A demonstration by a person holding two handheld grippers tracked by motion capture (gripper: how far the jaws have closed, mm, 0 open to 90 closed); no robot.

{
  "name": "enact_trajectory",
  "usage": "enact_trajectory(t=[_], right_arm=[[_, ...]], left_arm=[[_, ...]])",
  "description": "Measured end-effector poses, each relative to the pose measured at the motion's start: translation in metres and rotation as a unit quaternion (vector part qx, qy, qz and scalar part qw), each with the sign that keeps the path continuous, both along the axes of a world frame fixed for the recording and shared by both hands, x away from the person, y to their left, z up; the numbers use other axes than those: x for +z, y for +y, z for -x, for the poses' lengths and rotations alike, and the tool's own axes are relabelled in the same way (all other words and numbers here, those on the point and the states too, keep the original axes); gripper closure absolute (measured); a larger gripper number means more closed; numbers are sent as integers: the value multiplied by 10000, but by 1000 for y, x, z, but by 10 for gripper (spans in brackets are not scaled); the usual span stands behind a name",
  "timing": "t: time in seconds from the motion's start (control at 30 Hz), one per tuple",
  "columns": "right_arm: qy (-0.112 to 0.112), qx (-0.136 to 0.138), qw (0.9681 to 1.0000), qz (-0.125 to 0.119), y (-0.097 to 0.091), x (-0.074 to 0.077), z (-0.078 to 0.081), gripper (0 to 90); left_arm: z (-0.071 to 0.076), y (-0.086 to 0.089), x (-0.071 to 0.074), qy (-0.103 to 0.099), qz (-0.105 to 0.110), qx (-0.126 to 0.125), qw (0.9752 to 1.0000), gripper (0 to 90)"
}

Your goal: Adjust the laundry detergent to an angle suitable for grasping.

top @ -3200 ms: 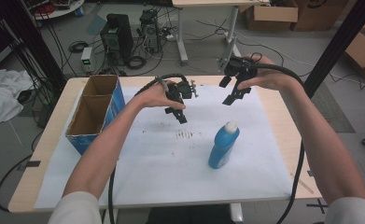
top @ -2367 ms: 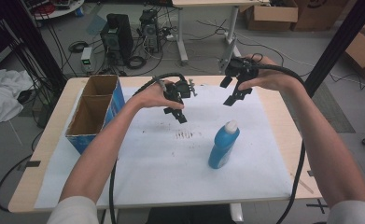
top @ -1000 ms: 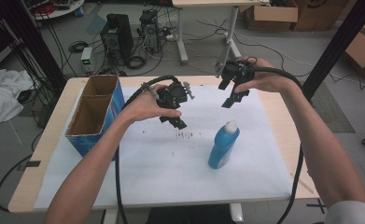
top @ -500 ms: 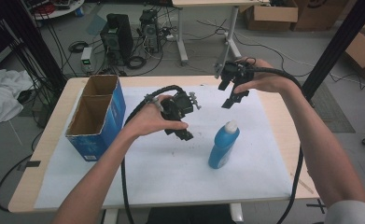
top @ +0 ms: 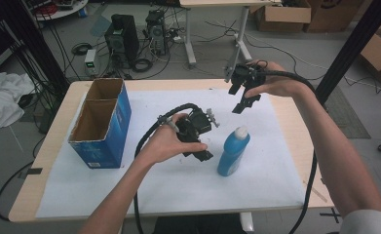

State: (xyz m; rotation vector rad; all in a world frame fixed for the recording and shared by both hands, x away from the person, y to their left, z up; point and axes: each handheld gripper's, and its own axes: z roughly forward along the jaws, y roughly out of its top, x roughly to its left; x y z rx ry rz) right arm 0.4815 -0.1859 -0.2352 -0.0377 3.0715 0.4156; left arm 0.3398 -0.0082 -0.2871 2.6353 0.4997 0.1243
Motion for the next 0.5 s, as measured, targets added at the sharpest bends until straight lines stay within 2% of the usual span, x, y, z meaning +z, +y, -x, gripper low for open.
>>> enact_trajectory(t=[0.17, 0.27, 0.5], right_arm=[[18, 9, 10000, 5, 1, -1, 0, 206], [20, 13, 10000, 39, 2, -2, -1, 206], [23, -16, 10000, 59, 1, -3, -2, 206]], left_arm=[[6, -4, -6, -12, 46, 105, 9999, 175], [12, -8, -12, -46, 98, 318, 9994, 175], [21, -14, -18, -117, 159, 582, 9981, 174]])
